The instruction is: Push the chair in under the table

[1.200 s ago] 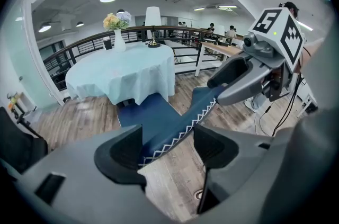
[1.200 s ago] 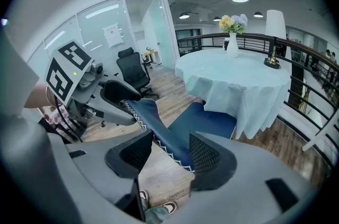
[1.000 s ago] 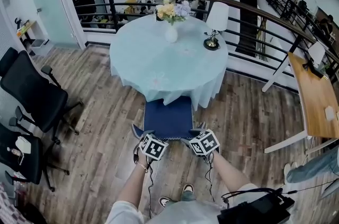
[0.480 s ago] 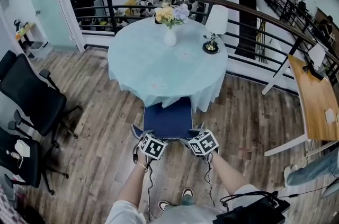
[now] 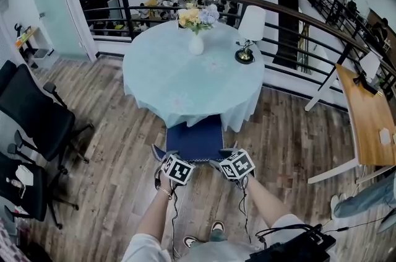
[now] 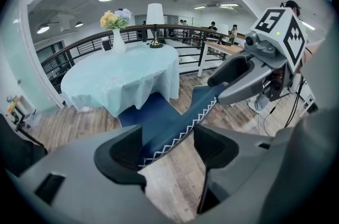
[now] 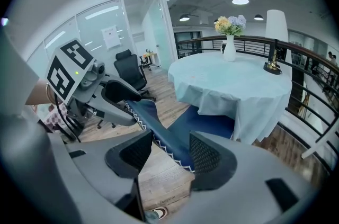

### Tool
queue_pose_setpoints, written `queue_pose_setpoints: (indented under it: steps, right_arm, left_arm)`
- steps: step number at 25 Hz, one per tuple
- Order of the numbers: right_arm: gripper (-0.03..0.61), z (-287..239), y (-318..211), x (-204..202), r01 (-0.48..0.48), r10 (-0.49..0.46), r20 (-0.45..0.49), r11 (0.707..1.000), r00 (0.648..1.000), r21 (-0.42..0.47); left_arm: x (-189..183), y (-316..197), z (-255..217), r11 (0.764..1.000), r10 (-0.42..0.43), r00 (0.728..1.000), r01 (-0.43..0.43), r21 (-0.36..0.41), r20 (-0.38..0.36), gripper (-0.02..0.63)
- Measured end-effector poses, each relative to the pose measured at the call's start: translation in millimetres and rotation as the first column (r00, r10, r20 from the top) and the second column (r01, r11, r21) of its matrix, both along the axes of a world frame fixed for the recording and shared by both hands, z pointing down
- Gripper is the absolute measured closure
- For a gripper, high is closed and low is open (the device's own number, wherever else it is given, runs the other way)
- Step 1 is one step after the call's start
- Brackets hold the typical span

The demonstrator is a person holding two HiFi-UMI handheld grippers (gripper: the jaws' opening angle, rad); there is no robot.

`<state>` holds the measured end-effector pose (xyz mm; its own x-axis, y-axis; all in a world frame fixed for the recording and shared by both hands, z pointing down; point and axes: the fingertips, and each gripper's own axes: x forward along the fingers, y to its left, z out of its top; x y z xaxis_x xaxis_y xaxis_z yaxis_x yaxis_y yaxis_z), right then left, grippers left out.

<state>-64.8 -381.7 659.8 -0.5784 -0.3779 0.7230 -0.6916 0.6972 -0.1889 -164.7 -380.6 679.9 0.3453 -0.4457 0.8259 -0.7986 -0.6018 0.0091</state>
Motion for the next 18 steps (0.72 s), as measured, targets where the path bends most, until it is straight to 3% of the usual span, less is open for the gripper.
queue_pose_setpoints:
  steps: [8, 13, 18]
  right_arm:
    - [0.368, 0.6, -0.4, 2.2, 0.011, -0.011, 0.004, 1.000, 1.000, -0.008]
    - [0.368, 1.0, 6.6, -1.8, -0.006, 0.006, 0.001, 1.000, 1.000, -0.005]
    - [0.368, -1.7, 5.6, -1.2, -0.014, 0.014, 0.023, 1.000, 1.000, 0.009]
  left_arm:
    - [3.0, -0.8, 0.9, 1.000, -0.001, 1.000, 0.001, 0.005, -0.004, 0.311]
    - [-1.3, 6.5, 2.3, 0.999, -0.002, 1.000, 0.003, -0.032, 0.003, 0.311]
    - [-2.5, 4.5, 0.6, 1.000, -0.008, 1.000, 0.007, 0.025, 0.005, 0.311]
